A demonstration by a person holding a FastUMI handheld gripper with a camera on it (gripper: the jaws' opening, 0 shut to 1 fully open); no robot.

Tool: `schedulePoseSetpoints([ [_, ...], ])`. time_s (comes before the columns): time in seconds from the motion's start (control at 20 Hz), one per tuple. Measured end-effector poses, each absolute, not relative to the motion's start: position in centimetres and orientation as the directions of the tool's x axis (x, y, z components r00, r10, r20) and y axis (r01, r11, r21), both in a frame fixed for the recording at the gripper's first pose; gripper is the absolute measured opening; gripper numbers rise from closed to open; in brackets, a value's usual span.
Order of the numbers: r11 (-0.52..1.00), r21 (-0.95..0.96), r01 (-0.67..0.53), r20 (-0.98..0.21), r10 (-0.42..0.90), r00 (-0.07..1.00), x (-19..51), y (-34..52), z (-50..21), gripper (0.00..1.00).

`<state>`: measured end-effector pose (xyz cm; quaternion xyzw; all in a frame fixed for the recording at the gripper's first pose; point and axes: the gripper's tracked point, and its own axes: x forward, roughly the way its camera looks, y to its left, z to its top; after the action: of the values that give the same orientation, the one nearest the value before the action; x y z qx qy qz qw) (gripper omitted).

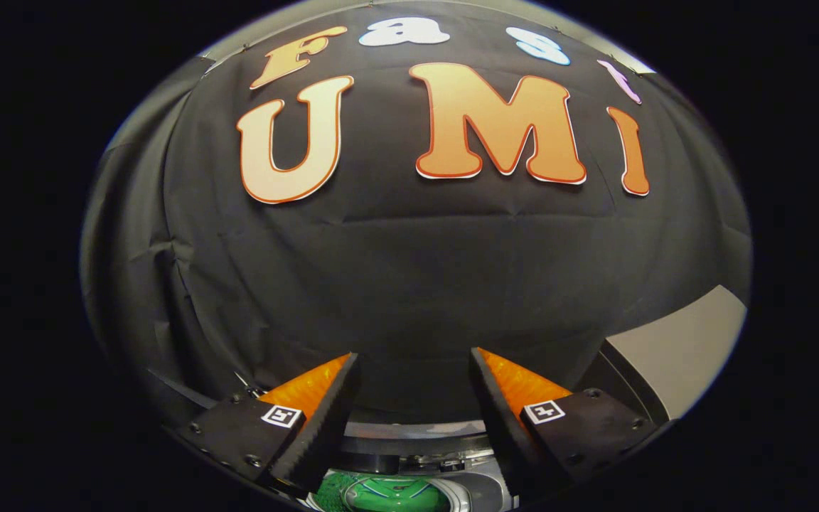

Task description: Put the clothes into the washing machine and then close the washing machine lid.

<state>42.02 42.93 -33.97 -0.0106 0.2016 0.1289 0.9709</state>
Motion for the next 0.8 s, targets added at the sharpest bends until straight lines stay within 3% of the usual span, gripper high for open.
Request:
schedulePoseSetpoints([
  [0.8, 0.96, 0.016, -0.279, -0.376, 0.264, 0.888, 35.6, 41.2, -35.3, 0.98],
])
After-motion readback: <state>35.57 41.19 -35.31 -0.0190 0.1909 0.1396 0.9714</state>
